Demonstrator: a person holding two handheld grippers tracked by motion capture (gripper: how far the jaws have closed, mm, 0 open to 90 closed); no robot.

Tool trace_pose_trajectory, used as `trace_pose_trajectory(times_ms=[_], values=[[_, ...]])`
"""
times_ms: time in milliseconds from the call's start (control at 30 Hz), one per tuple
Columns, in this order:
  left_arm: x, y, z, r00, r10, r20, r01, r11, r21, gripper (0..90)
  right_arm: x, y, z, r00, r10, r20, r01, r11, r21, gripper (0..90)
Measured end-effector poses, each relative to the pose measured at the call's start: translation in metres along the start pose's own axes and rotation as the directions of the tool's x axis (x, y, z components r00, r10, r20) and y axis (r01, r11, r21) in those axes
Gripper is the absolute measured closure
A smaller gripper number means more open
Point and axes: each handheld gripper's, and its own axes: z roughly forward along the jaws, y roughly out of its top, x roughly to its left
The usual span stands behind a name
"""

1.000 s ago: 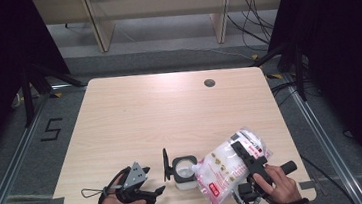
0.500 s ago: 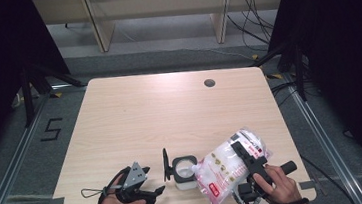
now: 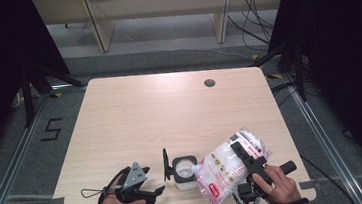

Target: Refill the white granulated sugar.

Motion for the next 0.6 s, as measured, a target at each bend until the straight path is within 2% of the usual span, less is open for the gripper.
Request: trace_pose_trajectory(times_ms=[33, 100, 133, 200, 233, 267, 367, 400, 433, 467, 500, 533, 600], values=[[-0.0006, -0.0003, 0.0003, 1.0, -0.001, -0.008, 0.001, 1.0, -0.009, 19.2, -0.0011, 0.0, 0.001, 0.9997, -0.025, 0.007, 0.025, 1.0, -0.013, 44.8], [-0.0006, -0.0006, 0.0007, 1.0, -0.002, -0.007, 0.002, 0.9999, -0.017, 19.2, 0.0005, 0.0008, 0.0014, 0.9999, -0.017, 0.002, 0.017, 1.0, -0.016, 44.8], [-0.001, -0.0004, 0.0003, 1.0, -0.006, -0.005, 0.006, 0.9999, -0.013, 19.3, -0.003, 0.0013, 0.0013, 0.9977, -0.067, 0.011, 0.067, 0.998, -0.021, 44.8], [-0.0022, -0.0009, 0.0019, 0.9997, -0.024, -0.002, 0.024, 0.999, -0.039, 19.2, -0.0032, 0.0012, 0.0018, 0.9975, -0.07, 0.009, 0.07, 0.997, -0.025, 44.9], [-0.0017, -0.0004, 0.0008, 0.9999, -0.017, -0.004, 0.016, 0.9996, -0.023, 19.2, -0.0035, 0.0014, 0.0014, 0.9974, -0.072, 0.007, 0.072, 0.997, -0.019, 44.9], [-0.0009, -0.0003, 0.0002, 1.0, -0.005, -0.004, 0.004, 0.9999, -0.013, 19.3, -0.0034, 0.0013, 0.0015, 0.9974, -0.071, 0.008, 0.071, 0.997, -0.021, 44.8], [-0.0008, -0.0006, 0.0008, 1.0, -0.002, -0.007, 0.002, 0.9998, -0.017, 19.3, -0.0032, 0.0009, 0.0013, 0.9976, -0.069, 0.009, 0.069, 0.997, -0.02, 44.9], [-0.0008, -0.0006, 0.0008, 1.0, -0.003, -0.007, 0.003, 0.9998, -0.017, 19.2, 0.0002, 0.0007, 0.0011, 0.9998, -0.019, 0.001, 0.019, 1.0, -0.01, 44.9], [-0.0007, -0.0006, 0.0007, 1.0, -0.002, -0.008, 0.001, 0.9999, -0.017, 19.2, -0.0028, 0.0008, 0.0013, 0.9983, -0.058, 0.01, 0.058, 0.998, -0.019, 44.9], [-0.0006, -0.0003, 0.0, 1.0, -0.001, -0.009, 0.001, 1.0, -0.009, 19.2, 0.0, 0.0003, 0.0015, 0.9998, -0.019, 0.006, 0.019, 1.0, -0.017, 44.9], [-0.0009, -0.0003, 0.0001, 1.0, -0.004, -0.004, 0.004, 0.9999, -0.012, 19.2, -0.0041, 0.0006, 0.001, 0.9977, -0.066, 0.017, 0.066, 0.998, -0.02, 44.9], [-0.0014, -0.0004, 0.0006, 0.9999, -0.012, -0.004, 0.012, 0.9997, -0.02, 19.2, -0.0011, 0.0002, 0.0009, 0.9998, -0.019, 0.007, 0.019, 1.0, -0.013, 44.9], [-0.0008, -0.0003, 0.0001, 1.0, -0.002, -0.004, 0.002, 0.9999, -0.012, 19.2, -0.0008, -0.0001, 0.0012, 0.9999, -0.005, 0.01, 0.005, 1.0, -0.019, 44.9]])
